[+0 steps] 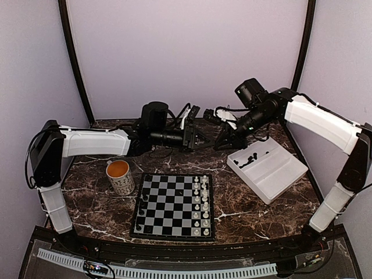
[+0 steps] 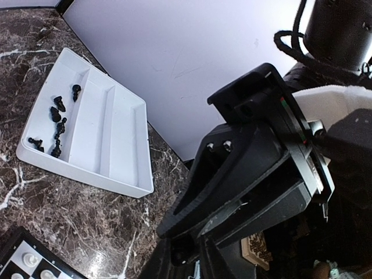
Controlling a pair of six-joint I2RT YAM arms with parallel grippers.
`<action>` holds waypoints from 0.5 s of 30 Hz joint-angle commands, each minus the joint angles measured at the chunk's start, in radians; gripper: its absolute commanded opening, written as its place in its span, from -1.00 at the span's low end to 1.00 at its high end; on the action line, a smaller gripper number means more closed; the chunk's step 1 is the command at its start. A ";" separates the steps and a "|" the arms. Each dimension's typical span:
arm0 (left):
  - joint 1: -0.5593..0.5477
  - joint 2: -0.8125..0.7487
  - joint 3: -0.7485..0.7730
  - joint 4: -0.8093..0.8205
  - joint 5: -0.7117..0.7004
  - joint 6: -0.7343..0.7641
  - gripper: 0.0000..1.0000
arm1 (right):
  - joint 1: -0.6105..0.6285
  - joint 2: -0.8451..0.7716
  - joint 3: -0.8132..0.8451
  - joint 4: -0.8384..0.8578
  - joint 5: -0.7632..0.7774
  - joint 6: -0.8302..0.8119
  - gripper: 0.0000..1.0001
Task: Set up the chess pieces on the board
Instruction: Pass from the right arm to the left
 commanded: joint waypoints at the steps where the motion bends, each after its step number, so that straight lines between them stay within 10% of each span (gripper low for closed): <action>1: -0.004 -0.009 0.019 0.044 0.021 -0.001 -0.72 | 0.019 0.000 0.021 0.012 -0.002 0.008 -0.80; 8: -0.005 -0.028 0.012 0.020 0.007 0.021 -0.88 | 0.020 -0.026 0.016 -0.001 0.001 0.007 -0.51; 15: -0.005 -0.199 -0.008 -0.354 -0.146 0.305 -0.90 | -0.064 -0.199 -0.142 0.017 0.023 -0.034 -0.05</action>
